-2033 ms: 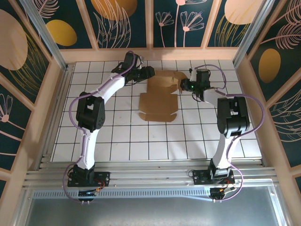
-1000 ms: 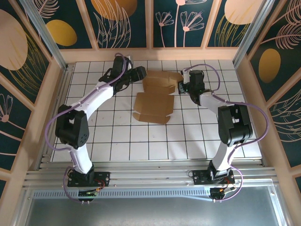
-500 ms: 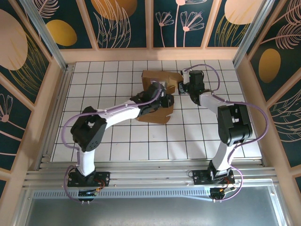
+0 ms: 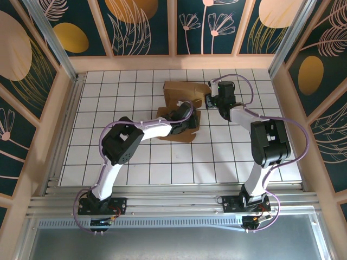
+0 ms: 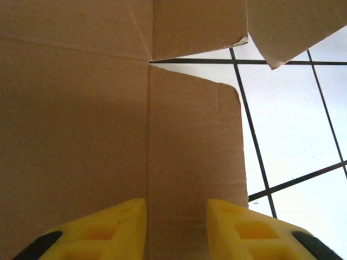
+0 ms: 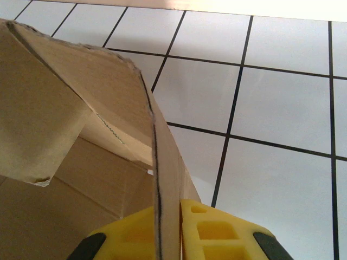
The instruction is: Fold the paper box
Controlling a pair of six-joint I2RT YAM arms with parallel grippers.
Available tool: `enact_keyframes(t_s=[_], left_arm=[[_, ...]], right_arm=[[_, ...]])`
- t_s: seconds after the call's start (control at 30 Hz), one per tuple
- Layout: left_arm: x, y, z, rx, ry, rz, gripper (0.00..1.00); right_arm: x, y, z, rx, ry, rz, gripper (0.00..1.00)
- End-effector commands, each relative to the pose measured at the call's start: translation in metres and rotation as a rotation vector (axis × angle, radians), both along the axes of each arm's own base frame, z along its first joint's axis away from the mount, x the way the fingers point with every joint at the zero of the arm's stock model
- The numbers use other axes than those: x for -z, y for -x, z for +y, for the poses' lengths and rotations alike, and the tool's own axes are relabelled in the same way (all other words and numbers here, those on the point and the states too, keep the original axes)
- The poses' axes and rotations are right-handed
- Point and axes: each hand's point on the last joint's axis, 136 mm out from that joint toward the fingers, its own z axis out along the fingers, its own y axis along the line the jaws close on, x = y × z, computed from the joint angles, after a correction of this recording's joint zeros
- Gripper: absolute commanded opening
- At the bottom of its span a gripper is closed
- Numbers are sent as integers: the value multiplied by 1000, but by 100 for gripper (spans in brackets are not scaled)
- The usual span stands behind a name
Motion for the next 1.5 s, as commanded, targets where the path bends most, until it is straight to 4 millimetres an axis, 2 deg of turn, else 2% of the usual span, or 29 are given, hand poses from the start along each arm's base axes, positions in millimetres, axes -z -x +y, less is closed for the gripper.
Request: enact_keyframes(t_s=[0.0, 0.33, 0.5, 0.6, 0.87, 1.07, 1.17, 1.27, 1.37, 1.47], left_arm=[[17, -3, 7, -36, -27, 17, 34], [59, 4, 18, -35, -108, 73, 25], [67, 5, 17, -31, -105, 86, 24], [68, 4, 16, -30, -98, 90, 24], [71, 4, 19, -26, -116, 87, 23], [85, 7, 18, 17, -154, 99, 22], [91, 13, 14, 85, -171, 112, 25], [98, 16, 19, 108, -223, 129, 28], [92, 18, 15, 135, -199, 115, 29], [64, 22, -2, 179, -63, 63, 29]], right_arm=[[-8, -4, 6, 11, -76, 26, 11], [5, 3, 9, 110, -220, 196, 11], [17, 7, 10, 207, -312, 313, 13], [20, 7, 9, 219, -311, 332, 15], [5, 3, 1, 259, -295, 312, 16], [7, 1, 1, 305, -323, 362, 16], [8, 2, 1, 303, -317, 357, 16], [7, 2, 1, 296, -309, 346, 16], [3, 2, 4, 278, -312, 329, 16], [0, 0, 1, 280, -288, 305, 16]])
